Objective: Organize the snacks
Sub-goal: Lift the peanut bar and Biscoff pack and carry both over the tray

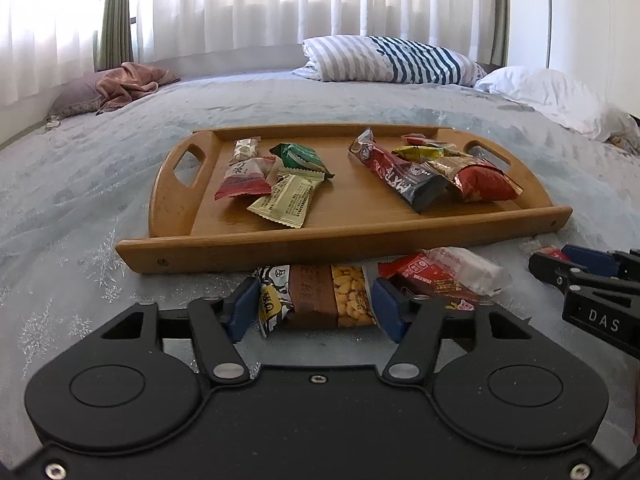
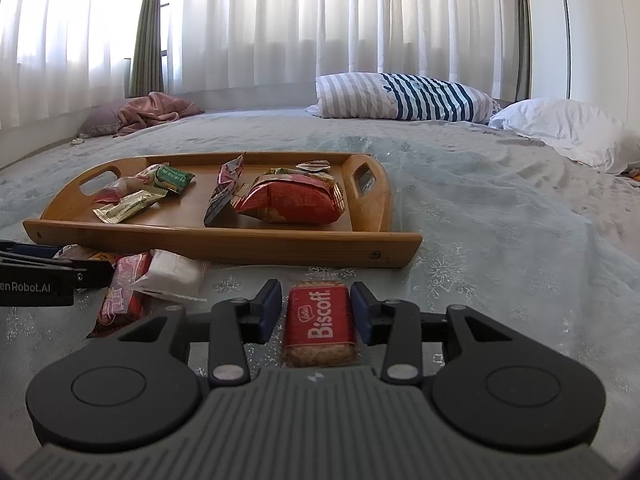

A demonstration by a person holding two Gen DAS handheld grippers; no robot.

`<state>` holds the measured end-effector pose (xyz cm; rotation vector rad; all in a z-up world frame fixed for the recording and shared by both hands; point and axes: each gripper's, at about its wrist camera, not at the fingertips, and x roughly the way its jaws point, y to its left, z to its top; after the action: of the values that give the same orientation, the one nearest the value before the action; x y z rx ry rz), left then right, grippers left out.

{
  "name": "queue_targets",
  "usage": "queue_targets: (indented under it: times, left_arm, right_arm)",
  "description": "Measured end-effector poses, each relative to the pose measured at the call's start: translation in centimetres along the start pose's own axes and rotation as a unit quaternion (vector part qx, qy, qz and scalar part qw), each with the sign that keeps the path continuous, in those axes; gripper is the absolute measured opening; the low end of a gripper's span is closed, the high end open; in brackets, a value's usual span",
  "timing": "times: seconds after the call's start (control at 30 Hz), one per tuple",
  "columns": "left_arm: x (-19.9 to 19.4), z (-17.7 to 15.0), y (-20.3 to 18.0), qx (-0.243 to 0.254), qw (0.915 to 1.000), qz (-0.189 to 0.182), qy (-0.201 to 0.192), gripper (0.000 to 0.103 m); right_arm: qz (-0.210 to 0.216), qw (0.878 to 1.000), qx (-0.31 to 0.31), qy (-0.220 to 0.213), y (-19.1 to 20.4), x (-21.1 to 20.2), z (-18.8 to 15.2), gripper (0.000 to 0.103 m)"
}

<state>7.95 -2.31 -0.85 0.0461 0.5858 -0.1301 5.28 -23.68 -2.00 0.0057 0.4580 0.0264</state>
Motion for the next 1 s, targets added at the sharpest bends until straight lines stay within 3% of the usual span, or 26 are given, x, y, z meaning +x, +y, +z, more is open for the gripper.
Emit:
queue_targets:
  times: [0.17, 0.57, 0.7, 1.0]
  left_arm:
    - [-0.7, -0.2, 0.2, -0.002, 1.0, 0.001, -0.007, 0.049]
    - [-3.0, 0.2, -0.6, 0.031, 0.9983, 0.004, -0.049, 0.048]
    - [-3.2, 0.4, -0.5, 0.025, 0.9985, 0.002, -0.049, 0.048]
    - [-3.7, 0.8, -0.1, 0.02, 0.9983, 0.003, -0.054, 0.048]
  right_arm:
    - [0.0, 1.0, 0.001, 0.0, 0.0, 0.0, 0.0, 0.058]
    - [-0.003, 1.0, -0.004, 0.003, 0.1, 0.0, 0.0, 0.058]
    - [-0.008, 1.0, -0.005, 0.005, 0.2, 0.1, 0.0, 0.039]
    - [-0.013, 1.0, -0.001, -0.01, 0.0, -0.7, 0.4, 0.038]
